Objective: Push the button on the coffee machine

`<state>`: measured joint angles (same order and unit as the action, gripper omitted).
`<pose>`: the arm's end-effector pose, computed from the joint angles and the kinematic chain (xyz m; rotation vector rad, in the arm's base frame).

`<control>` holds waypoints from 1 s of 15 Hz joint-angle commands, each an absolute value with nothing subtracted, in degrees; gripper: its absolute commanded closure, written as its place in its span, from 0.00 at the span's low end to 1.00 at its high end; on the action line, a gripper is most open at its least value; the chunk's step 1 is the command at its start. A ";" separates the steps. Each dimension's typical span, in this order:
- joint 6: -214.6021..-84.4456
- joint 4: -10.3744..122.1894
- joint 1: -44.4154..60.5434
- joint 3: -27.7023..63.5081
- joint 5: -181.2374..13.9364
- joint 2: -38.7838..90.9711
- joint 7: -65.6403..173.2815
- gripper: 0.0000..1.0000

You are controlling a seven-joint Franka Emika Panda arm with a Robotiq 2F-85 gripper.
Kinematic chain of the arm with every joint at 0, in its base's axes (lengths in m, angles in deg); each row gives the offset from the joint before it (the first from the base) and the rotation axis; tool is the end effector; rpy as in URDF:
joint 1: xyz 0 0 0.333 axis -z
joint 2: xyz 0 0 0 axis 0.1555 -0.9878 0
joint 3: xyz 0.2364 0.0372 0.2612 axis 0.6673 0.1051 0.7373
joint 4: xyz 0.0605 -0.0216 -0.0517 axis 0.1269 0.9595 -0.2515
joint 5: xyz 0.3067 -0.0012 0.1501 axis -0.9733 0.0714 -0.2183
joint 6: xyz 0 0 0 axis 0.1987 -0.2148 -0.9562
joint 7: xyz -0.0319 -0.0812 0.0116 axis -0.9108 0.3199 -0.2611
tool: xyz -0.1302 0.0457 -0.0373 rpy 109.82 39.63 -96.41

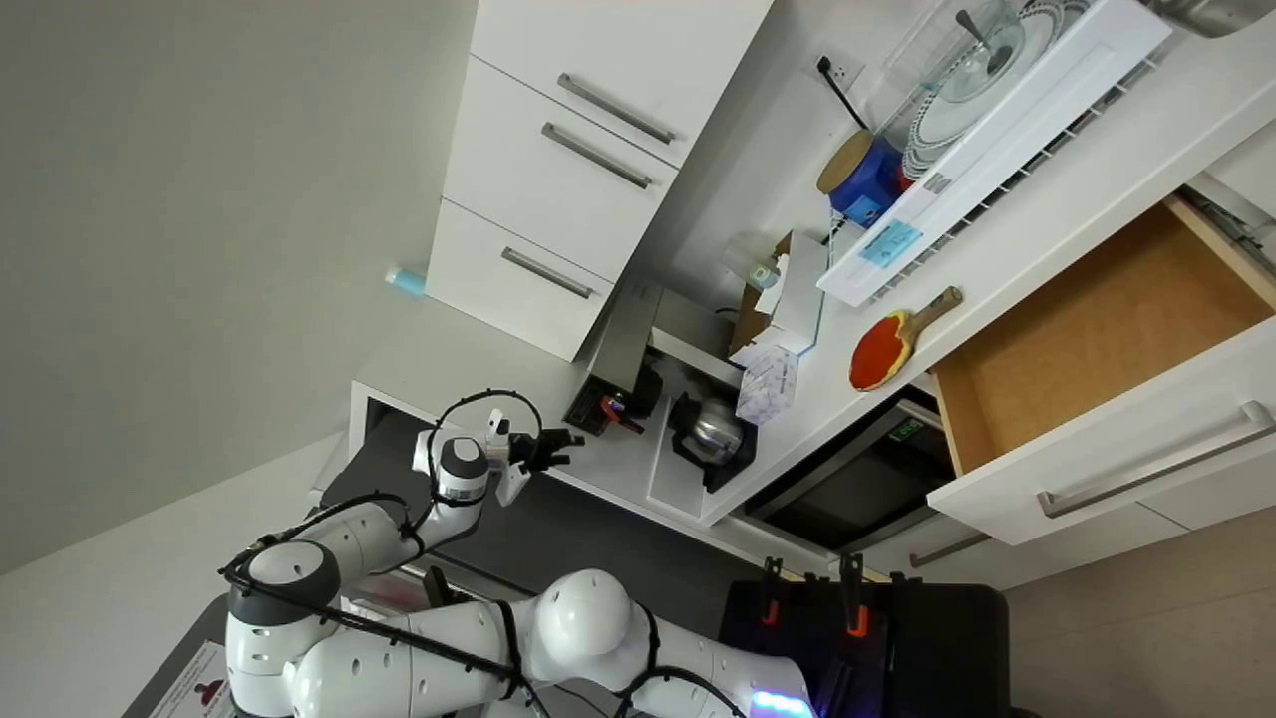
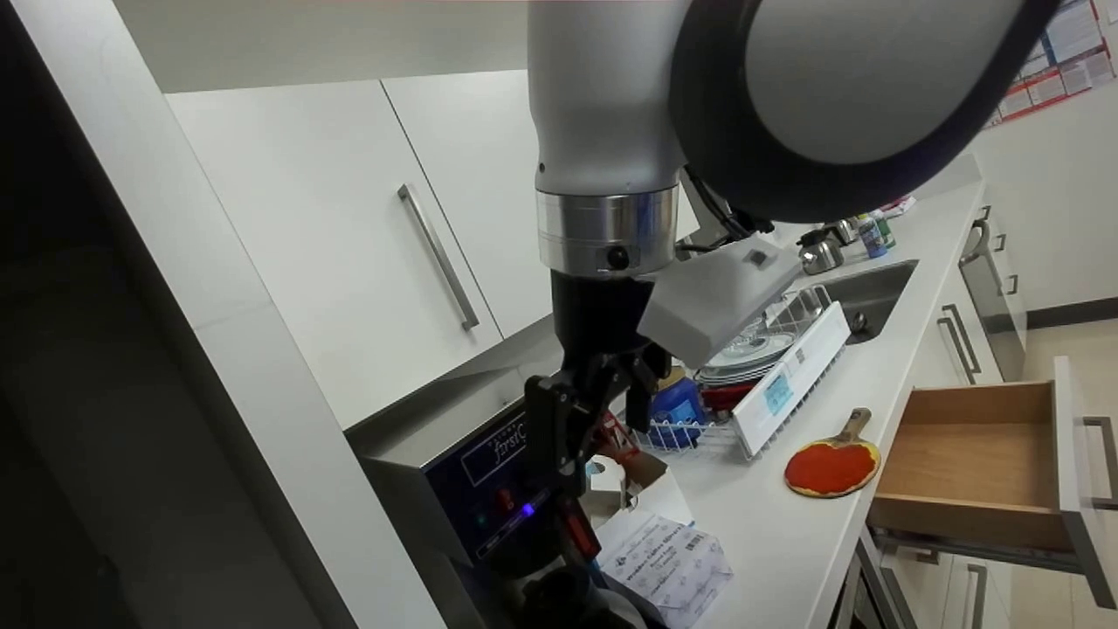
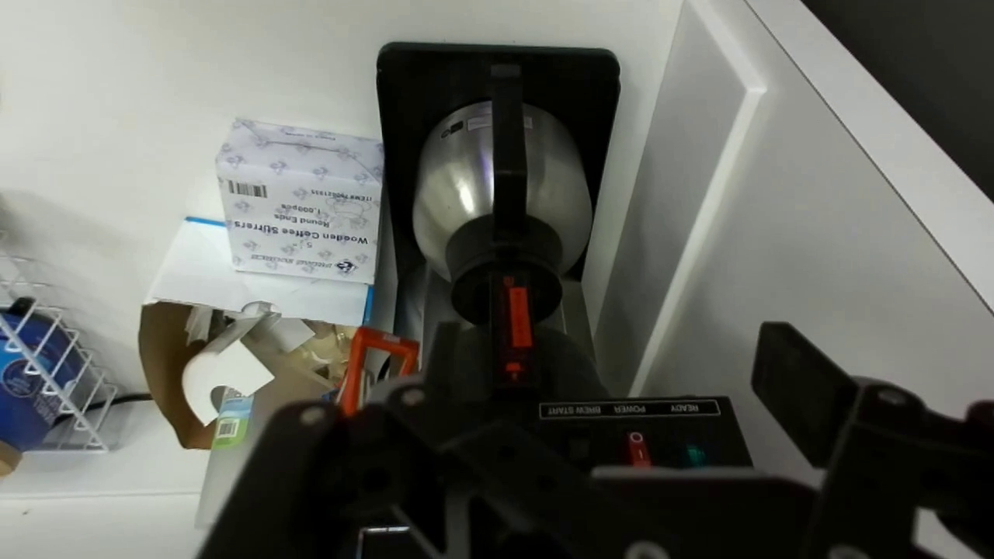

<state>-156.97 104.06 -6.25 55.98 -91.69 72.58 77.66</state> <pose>0.2380 0.3263 0.5266 -2.8923 -0.4534 -0.7567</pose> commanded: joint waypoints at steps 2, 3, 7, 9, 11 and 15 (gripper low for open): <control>-160.01 102.26 -2.39 59.82 -87.88 70.86 86.31 0.44; -159.68 101.63 -1.13 61.14 -86.21 70.67 88.68 0.51; -158.84 98.93 3.31 66.23 -80.40 69.09 96.59 0.81; -158.72 97.43 5.08 68.53 -78.20 67.82 99.39 0.96; -159.11 96.26 6.69 70.32 -76.18 66.42 101.47 1.00; -160.56 94.62 8.54 71.61 -73.35 63.16 103.27 1.00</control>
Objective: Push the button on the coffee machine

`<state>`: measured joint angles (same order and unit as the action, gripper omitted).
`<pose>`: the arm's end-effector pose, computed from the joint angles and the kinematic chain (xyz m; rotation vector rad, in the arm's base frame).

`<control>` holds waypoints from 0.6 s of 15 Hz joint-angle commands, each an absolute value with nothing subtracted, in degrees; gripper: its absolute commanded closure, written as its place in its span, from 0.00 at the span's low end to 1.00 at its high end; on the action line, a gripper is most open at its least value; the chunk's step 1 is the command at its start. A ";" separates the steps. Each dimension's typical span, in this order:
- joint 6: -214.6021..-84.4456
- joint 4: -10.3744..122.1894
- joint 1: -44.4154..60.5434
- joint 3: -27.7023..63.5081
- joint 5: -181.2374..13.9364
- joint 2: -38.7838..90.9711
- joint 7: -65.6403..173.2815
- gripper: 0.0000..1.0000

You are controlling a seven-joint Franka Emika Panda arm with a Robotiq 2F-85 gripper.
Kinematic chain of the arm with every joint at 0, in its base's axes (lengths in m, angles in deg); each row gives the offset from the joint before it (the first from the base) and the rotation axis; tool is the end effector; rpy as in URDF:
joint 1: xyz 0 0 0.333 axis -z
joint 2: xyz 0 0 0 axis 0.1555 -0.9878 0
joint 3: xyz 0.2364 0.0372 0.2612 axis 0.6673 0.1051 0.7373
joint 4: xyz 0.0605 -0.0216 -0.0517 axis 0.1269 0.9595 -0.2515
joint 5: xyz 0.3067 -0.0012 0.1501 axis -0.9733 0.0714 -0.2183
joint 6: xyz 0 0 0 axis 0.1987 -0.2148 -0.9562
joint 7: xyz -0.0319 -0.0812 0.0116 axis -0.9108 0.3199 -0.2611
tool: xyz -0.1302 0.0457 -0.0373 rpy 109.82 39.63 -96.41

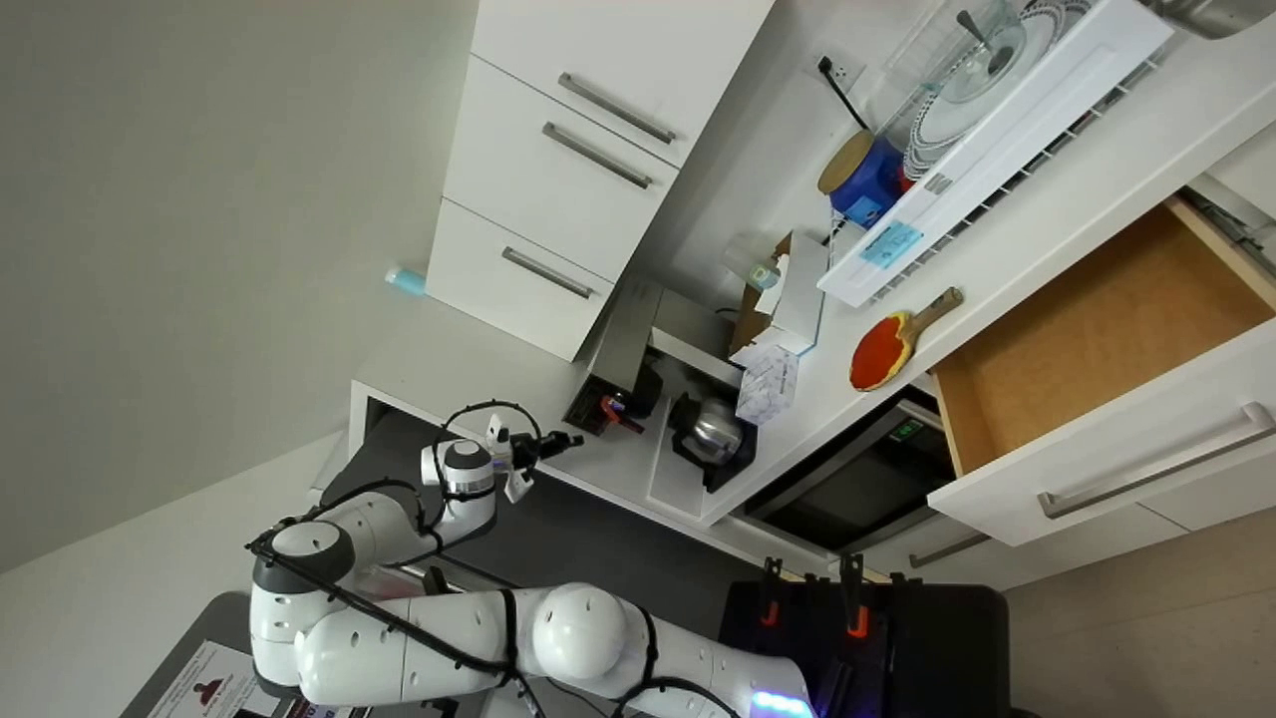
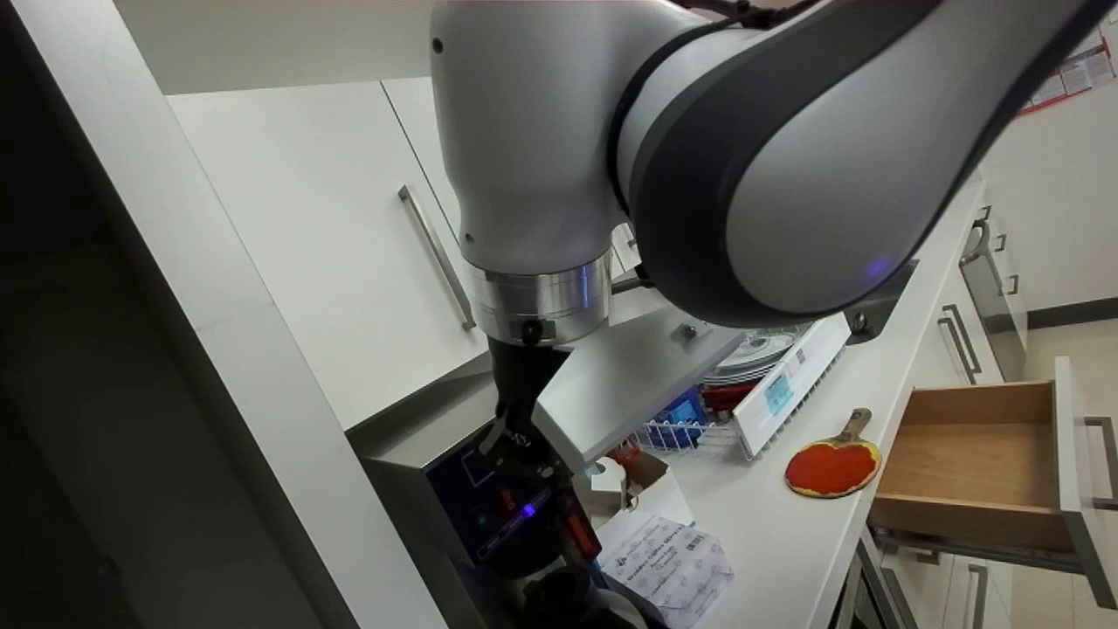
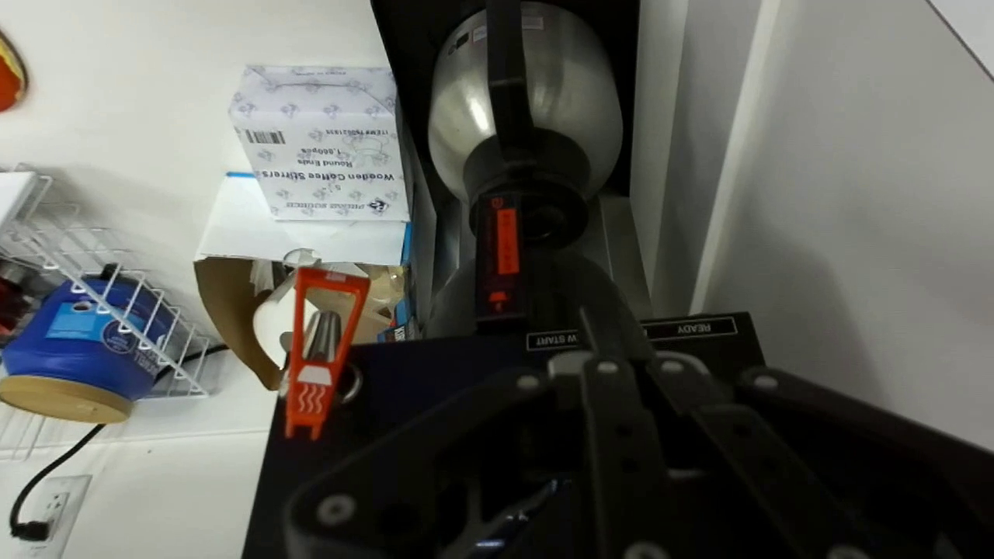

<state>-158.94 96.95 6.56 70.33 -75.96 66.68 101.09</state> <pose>0.2586 0.3779 0.5233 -2.9260 -0.2023 -0.9574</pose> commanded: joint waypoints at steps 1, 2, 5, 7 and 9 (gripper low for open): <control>-161.12 94.20 8.95 71.84 -72.67 62.12 103.51 1.00; -161.57 93.89 9.11 71.88 -72.26 61.25 103.46 1.00; -163.57 92.87 9.55 71.98 -70.21 57.89 103.58 1.00; -164.56 92.35 9.26 71.72 -68.94 56.08 103.73 1.00; -163.36 93.92 6.93 69.37 -70.25 57.74 101.82 0.99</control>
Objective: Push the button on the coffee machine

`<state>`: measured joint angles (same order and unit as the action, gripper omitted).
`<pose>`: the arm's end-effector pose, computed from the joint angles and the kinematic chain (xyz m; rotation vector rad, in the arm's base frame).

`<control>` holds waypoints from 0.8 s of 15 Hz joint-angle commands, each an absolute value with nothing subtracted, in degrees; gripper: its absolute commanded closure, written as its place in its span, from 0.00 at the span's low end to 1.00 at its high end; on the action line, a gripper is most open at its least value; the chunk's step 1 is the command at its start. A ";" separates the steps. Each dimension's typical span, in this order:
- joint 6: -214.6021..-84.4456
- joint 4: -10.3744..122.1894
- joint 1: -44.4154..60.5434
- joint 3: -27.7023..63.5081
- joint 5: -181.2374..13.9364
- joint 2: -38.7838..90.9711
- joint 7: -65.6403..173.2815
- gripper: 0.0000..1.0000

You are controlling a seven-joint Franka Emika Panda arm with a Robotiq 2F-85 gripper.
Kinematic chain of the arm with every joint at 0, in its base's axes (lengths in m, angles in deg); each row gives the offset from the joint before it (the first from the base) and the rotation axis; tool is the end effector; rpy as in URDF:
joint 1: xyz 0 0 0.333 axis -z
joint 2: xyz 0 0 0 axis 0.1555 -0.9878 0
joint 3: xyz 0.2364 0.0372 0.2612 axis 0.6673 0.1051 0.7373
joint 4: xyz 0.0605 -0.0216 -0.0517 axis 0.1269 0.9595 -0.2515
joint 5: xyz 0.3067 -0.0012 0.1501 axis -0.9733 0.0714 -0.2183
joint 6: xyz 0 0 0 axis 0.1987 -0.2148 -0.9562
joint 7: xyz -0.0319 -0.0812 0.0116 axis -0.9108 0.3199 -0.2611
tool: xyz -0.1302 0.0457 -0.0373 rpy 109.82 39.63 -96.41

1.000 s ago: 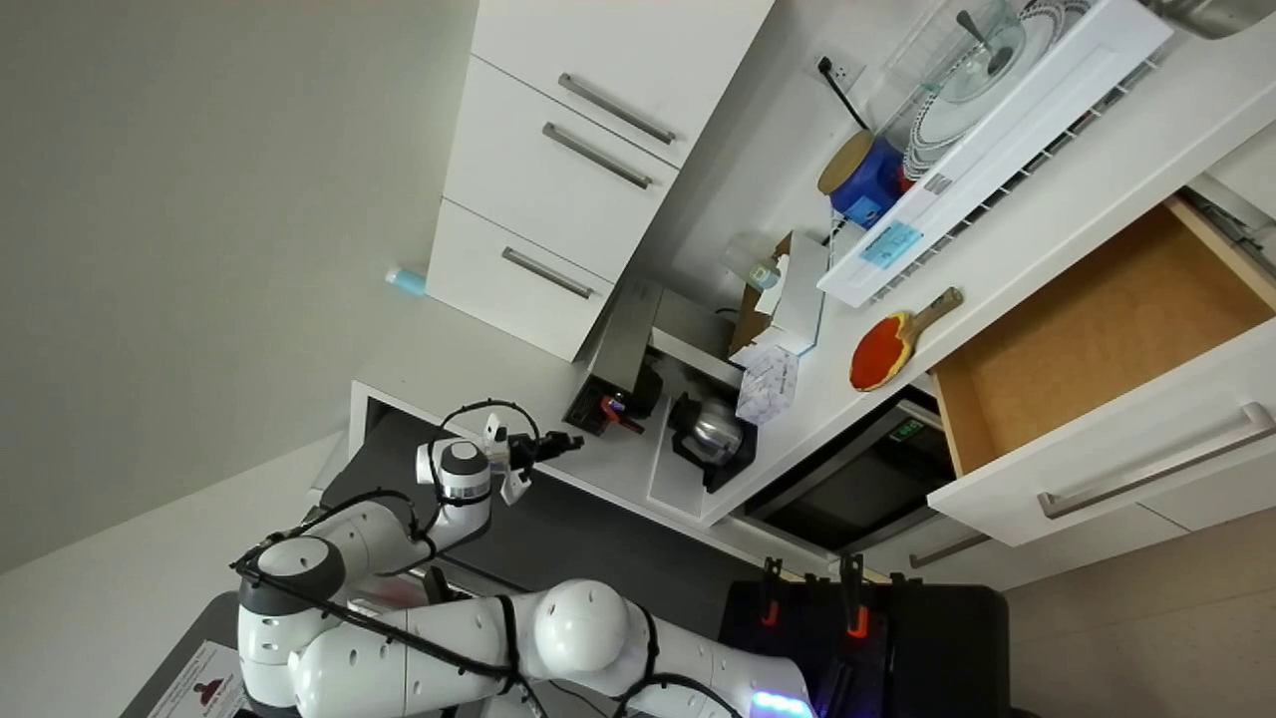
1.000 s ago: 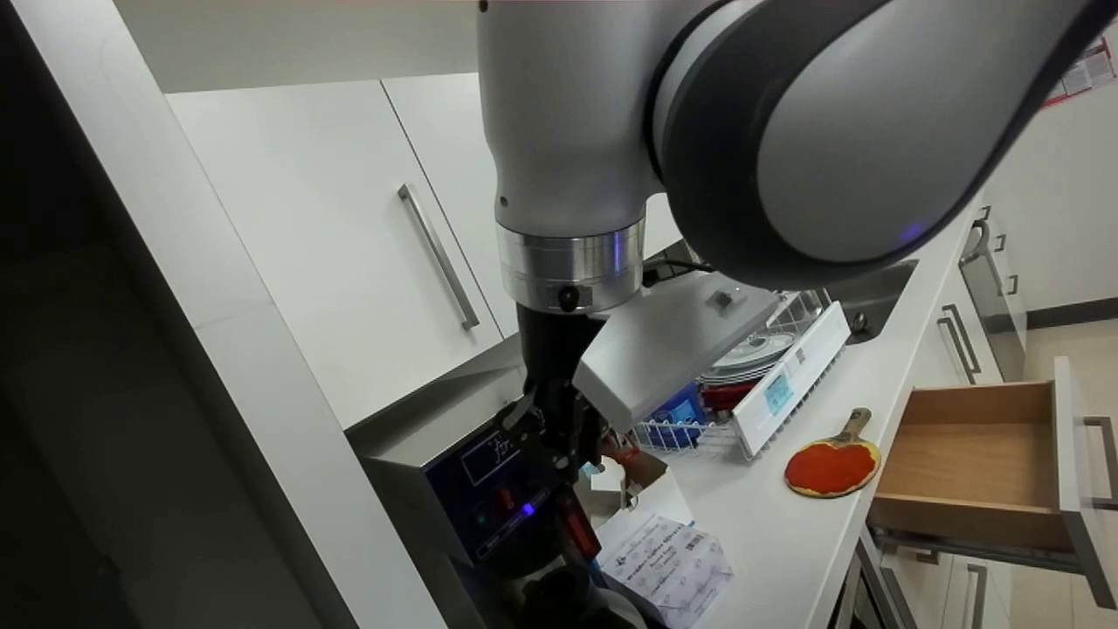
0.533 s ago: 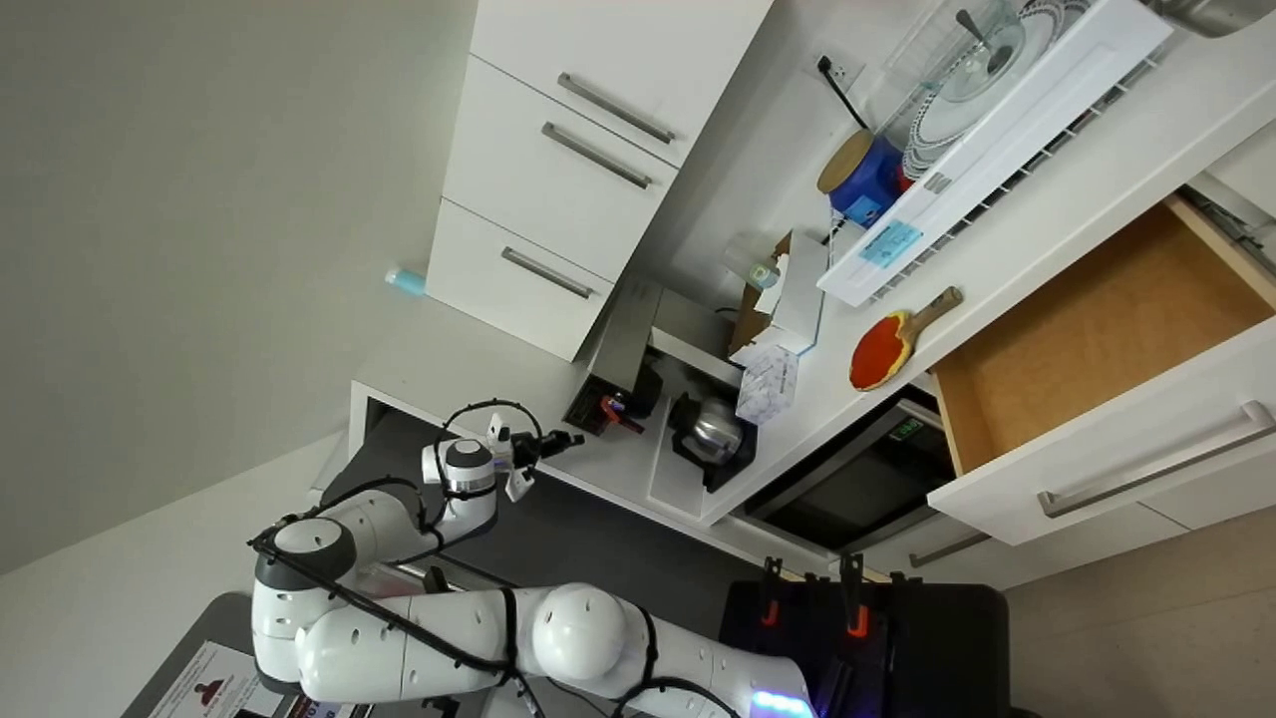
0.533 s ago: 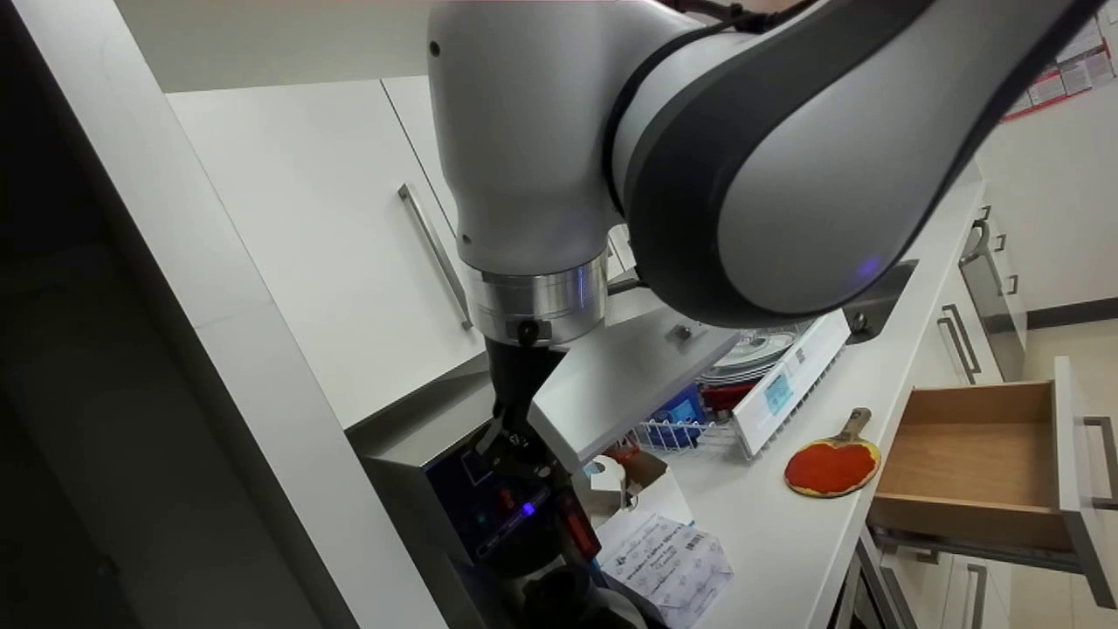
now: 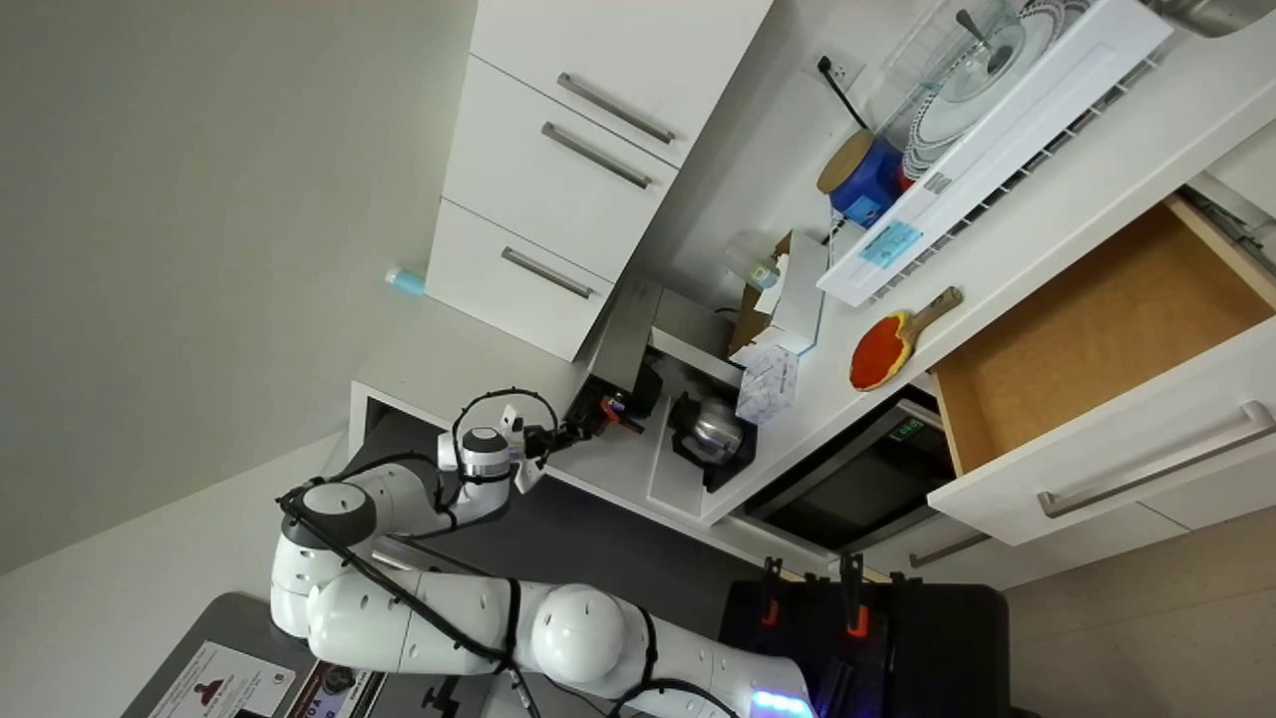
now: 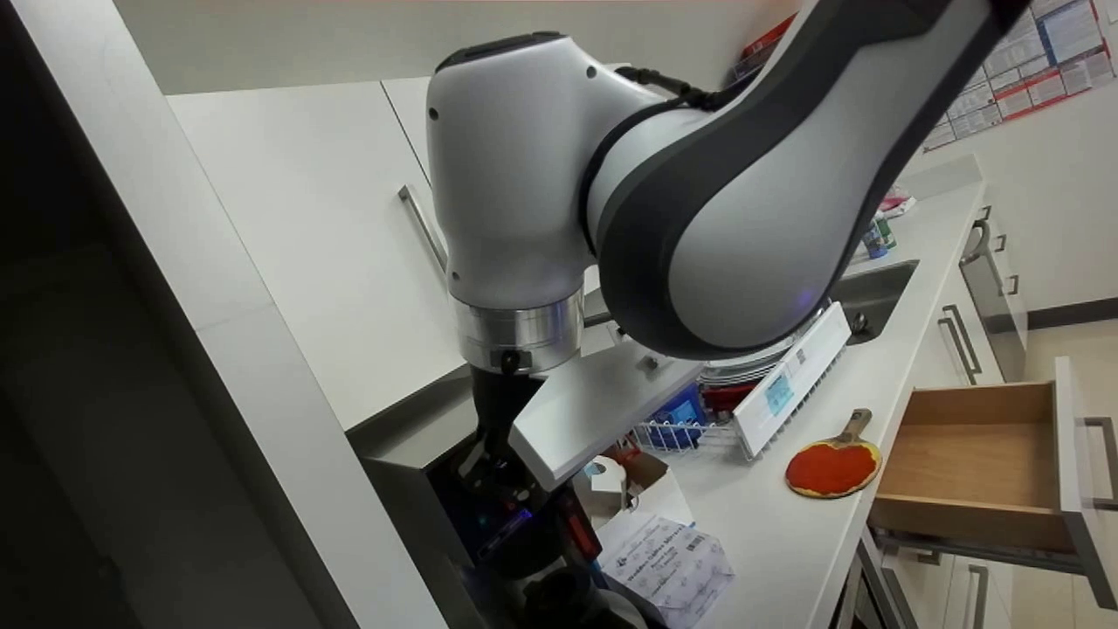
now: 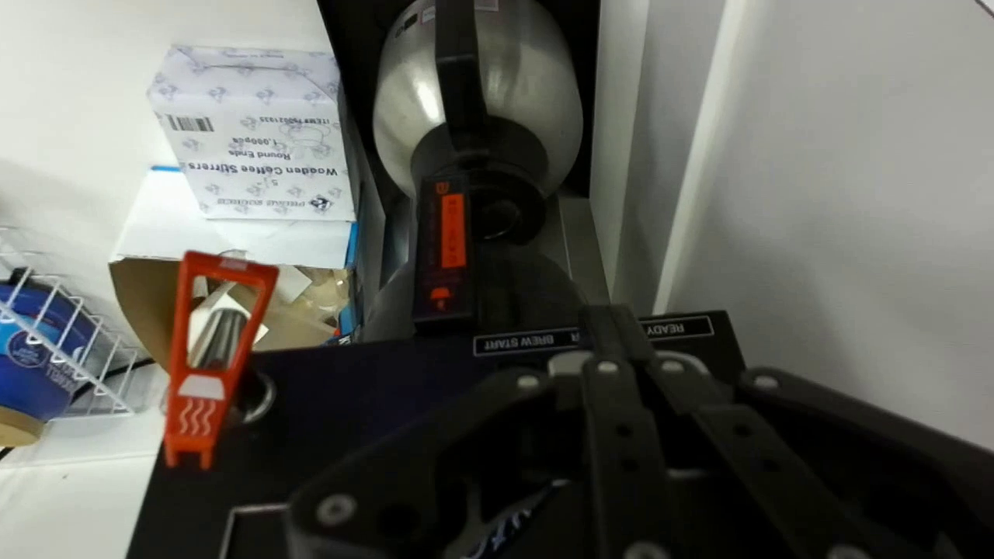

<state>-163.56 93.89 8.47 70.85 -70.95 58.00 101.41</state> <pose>0.2980 0.3921 0.5135 -2.8807 -0.2677 -0.9043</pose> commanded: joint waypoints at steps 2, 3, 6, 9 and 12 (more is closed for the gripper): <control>-163.39 93.38 6.72 69.16 -70.10 56.62 101.82 0.99; -163.39 93.28 6.69 69.13 -70.09 56.46 101.82 0.99; -163.44 92.94 8.92 70.98 -69.53 57.13 102.14 1.00; -163.31 92.81 9.17 70.93 -69.56 56.94 101.98 1.00; -163.42 92.59 9.49 71.06 -69.30 56.56 101.91 1.00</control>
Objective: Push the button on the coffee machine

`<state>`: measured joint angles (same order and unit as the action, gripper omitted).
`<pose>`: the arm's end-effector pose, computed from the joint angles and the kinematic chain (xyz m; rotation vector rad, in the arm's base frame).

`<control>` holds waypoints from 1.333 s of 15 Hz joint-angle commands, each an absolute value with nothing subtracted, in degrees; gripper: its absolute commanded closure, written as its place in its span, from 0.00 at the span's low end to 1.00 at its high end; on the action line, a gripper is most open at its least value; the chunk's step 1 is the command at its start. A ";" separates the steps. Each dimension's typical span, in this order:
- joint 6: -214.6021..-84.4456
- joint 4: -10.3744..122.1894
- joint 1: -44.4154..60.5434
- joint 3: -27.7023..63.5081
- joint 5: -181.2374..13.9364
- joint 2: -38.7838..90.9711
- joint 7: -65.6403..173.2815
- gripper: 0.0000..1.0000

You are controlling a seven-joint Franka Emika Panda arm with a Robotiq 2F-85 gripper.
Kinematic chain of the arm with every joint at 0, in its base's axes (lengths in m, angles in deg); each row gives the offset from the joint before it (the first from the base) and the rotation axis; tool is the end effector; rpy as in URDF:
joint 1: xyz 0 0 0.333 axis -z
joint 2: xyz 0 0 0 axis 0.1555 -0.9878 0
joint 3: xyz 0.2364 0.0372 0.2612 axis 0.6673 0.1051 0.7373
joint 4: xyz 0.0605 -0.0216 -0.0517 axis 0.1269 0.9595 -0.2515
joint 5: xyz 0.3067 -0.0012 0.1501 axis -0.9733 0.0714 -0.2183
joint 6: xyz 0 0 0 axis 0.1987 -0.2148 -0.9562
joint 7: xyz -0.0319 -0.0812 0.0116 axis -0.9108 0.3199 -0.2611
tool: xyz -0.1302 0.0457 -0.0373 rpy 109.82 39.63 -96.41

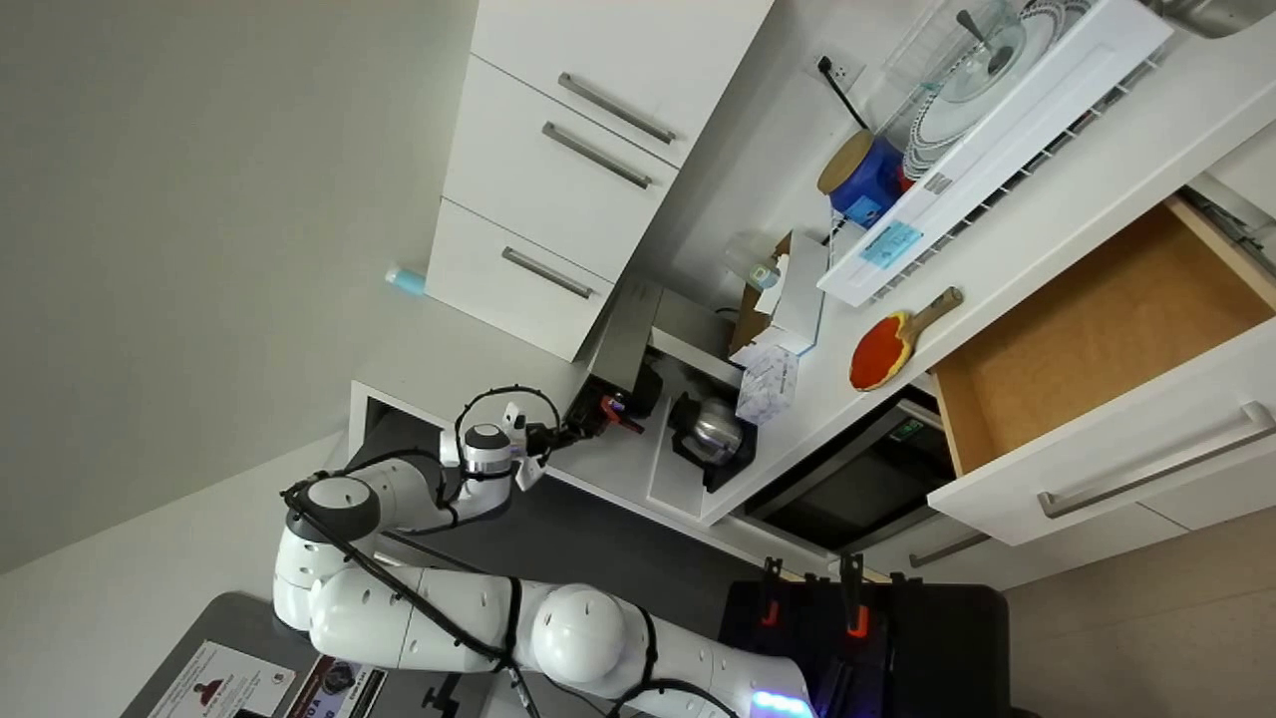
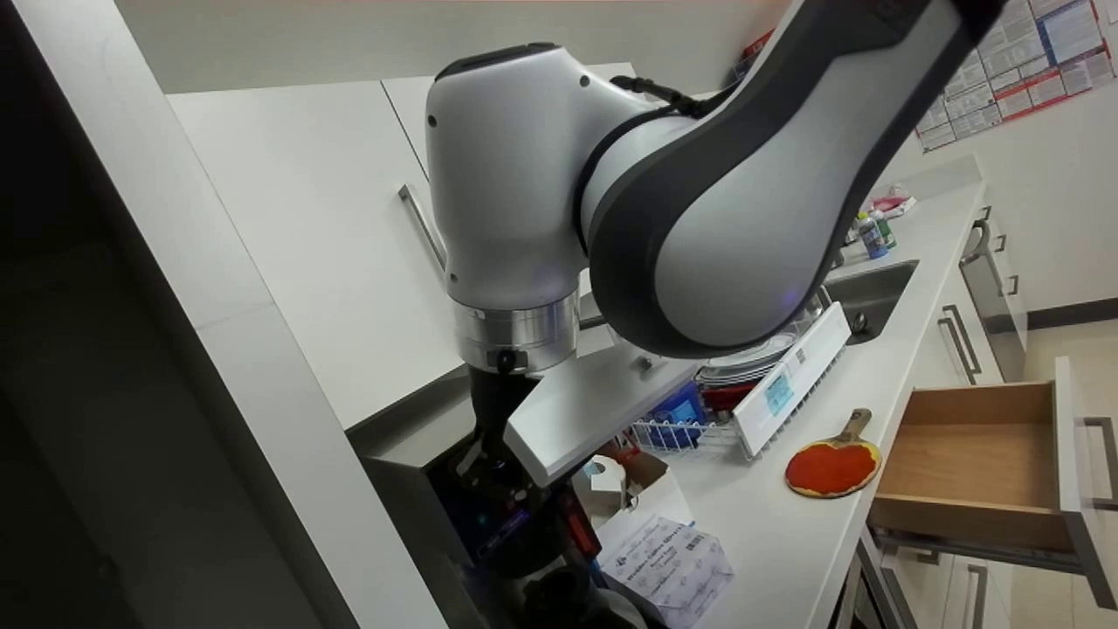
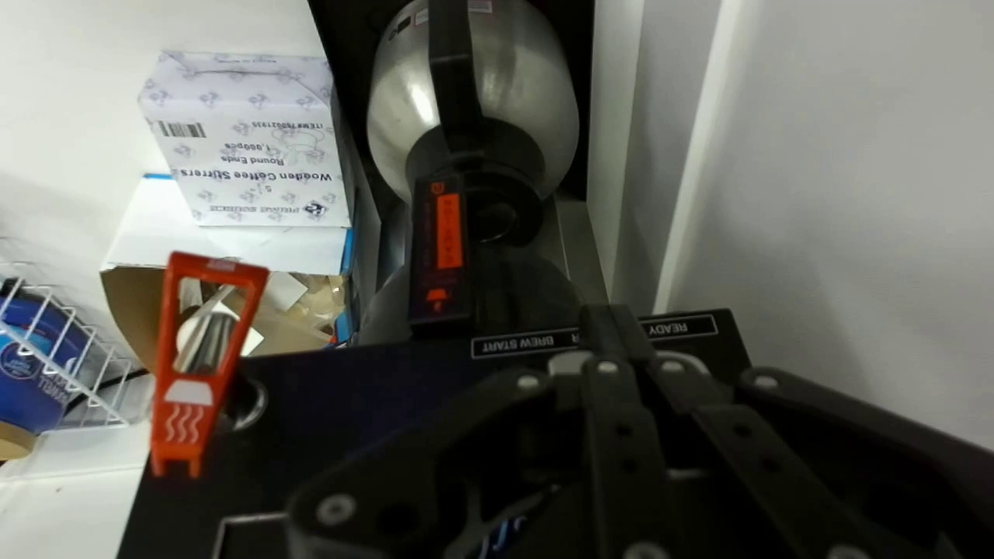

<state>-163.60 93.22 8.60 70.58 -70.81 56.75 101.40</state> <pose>0.3053 0.3922 0.5128 -2.8787 -0.2580 -0.8856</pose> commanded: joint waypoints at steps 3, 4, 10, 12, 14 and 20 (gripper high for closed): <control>-163.54 92.34 9.84 71.16 -68.99 56.27 101.89 1.00; -163.63 92.27 9.96 71.19 -68.88 56.20 101.88 1.00; -163.86 91.58 9.97 71.19 -68.58 54.73 101.11 1.00; -163.85 91.35 9.93 71.27 -68.52 54.15 100.90 1.00; -164.10 91.09 10.07 71.38 -68.08 53.70 100.95 1.00; -164.46 89.20 10.19 71.48 -65.41 51.60 101.04 1.00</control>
<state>-163.61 91.19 9.25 70.73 -67.68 53.78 101.22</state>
